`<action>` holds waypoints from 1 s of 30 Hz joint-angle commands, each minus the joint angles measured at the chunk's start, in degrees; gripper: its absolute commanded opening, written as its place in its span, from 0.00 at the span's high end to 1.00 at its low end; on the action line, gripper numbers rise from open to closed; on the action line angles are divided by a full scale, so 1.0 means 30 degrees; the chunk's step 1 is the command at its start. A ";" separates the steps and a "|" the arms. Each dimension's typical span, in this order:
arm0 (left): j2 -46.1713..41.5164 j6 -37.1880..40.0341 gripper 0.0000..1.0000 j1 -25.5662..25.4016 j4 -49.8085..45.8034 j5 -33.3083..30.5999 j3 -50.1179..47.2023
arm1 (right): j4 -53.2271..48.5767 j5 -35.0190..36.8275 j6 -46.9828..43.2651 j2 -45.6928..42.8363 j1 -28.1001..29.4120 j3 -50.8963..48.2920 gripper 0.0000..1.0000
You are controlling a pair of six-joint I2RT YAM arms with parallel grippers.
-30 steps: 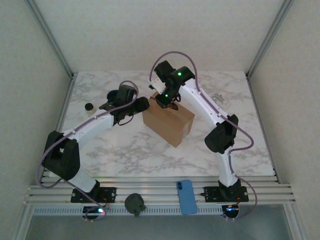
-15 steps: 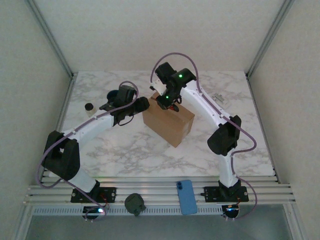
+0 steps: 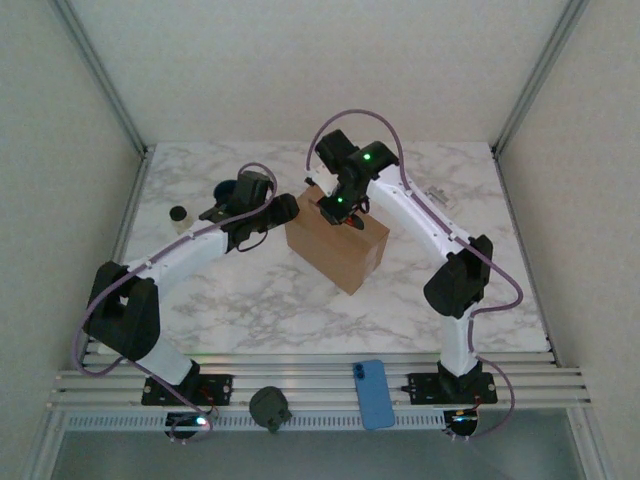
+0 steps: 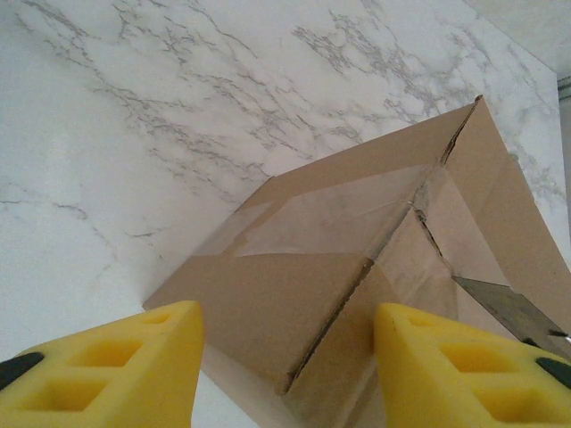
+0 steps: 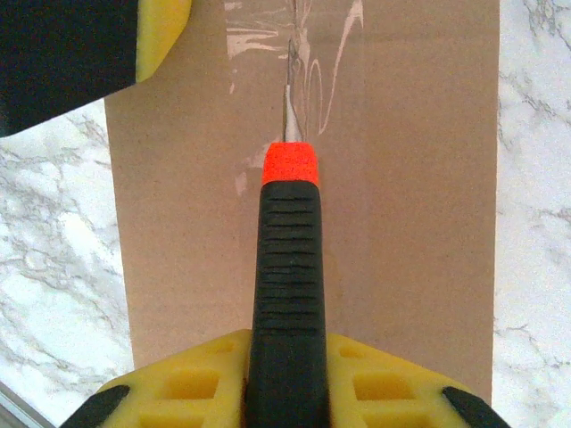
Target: Unpack the express box
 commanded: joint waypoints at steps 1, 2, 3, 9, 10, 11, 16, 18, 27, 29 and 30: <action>0.0760 -0.0065 0.49 0.0207 -0.1750 -0.1238 -0.0788 | -0.2615 0.0577 0.0323 -0.0804 0.0177 -0.0803 1.00; 0.0785 -0.0063 0.49 0.0194 -0.1759 -0.1238 -0.0789 | -0.2614 0.0627 0.0338 -0.0895 0.0177 -0.0946 1.00; 0.0789 -0.0063 0.49 0.0209 -0.1758 -0.1234 -0.0776 | -0.2614 0.0693 0.0338 -0.0999 0.0177 -0.1076 1.00; 0.0786 -0.0004 0.49 0.0212 -0.1838 -0.1318 -0.0790 | -0.2614 0.0994 0.0389 -0.1498 0.0177 -0.1753 1.00; 0.0785 -0.0004 0.49 0.0208 -0.1838 -0.1369 -0.0766 | -0.2635 0.1023 0.0396 -0.1547 0.0199 -0.1833 1.00; 0.0786 -0.0004 0.49 0.0211 -0.1864 -0.1384 -0.0761 | -0.2669 0.1024 0.0424 -0.1602 0.0177 -0.1890 1.00; 0.0873 0.0025 0.49 0.0216 -0.1919 -0.1414 -0.0704 | -0.2790 0.0966 0.0542 -0.2064 0.0206 -0.2413 1.00; 0.0904 0.0025 0.49 0.0209 -0.1897 -0.1414 -0.0710 | -0.2759 0.0988 0.0598 -0.2246 0.0221 -0.2703 1.00; 0.0906 0.0054 0.49 0.0209 -0.2009 -0.1469 -0.0673 | -0.2702 0.1168 0.0887 -0.3194 0.0218 -0.4140 1.00; 0.0881 0.0054 0.49 0.0225 -0.2015 -0.1498 -0.0673 | -0.2745 0.1222 0.0951 -0.3402 0.0228 -0.4487 1.00; 0.0861 0.0054 0.49 0.0219 -0.2017 -0.1502 -0.0673 | -0.2758 0.1258 0.1004 -0.3542 0.0225 -0.4688 1.00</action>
